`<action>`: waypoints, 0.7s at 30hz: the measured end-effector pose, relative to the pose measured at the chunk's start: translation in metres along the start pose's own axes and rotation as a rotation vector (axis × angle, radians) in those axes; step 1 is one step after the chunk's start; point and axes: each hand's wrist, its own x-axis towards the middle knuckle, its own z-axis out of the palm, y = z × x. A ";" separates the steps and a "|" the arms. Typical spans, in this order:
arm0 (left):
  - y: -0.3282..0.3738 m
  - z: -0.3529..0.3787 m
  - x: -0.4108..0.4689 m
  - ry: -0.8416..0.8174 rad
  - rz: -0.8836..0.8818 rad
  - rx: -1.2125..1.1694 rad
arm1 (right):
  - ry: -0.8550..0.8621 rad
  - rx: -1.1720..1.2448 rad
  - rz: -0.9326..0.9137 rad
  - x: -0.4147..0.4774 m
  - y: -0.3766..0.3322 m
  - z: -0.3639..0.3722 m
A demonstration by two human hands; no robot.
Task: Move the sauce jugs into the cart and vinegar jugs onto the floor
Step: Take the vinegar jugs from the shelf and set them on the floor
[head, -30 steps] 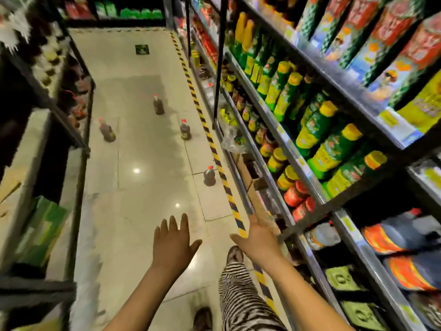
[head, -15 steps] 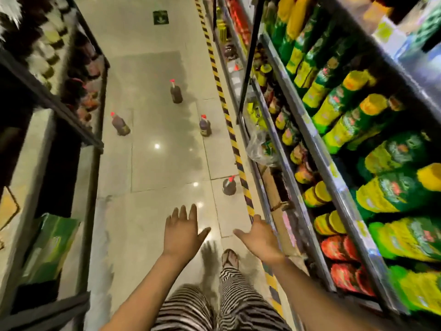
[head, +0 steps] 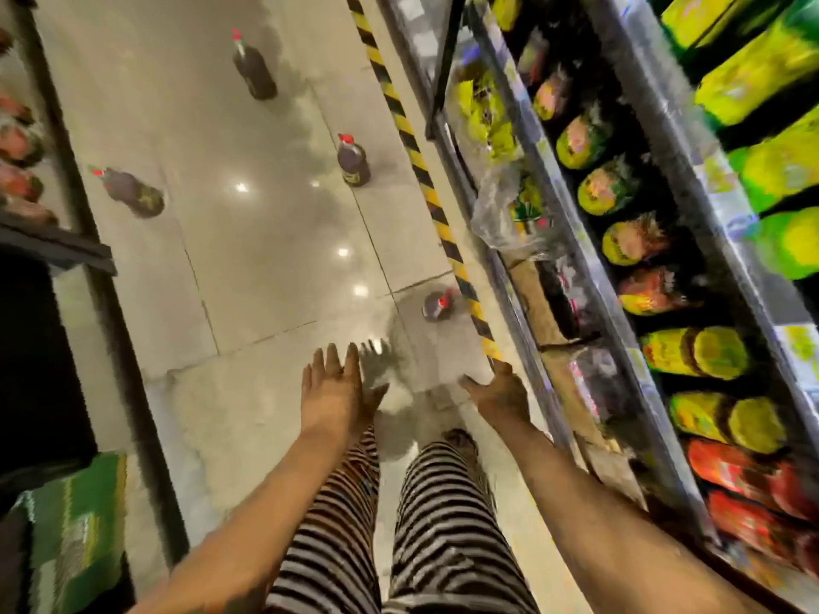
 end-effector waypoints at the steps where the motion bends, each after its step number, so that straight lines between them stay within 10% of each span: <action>1: -0.006 0.004 0.020 -0.004 0.016 0.007 | -0.015 0.059 0.031 0.018 -0.004 0.011; 21: -0.087 0.223 0.369 -0.135 -0.068 -0.059 | 0.121 0.612 0.216 0.381 -0.021 0.248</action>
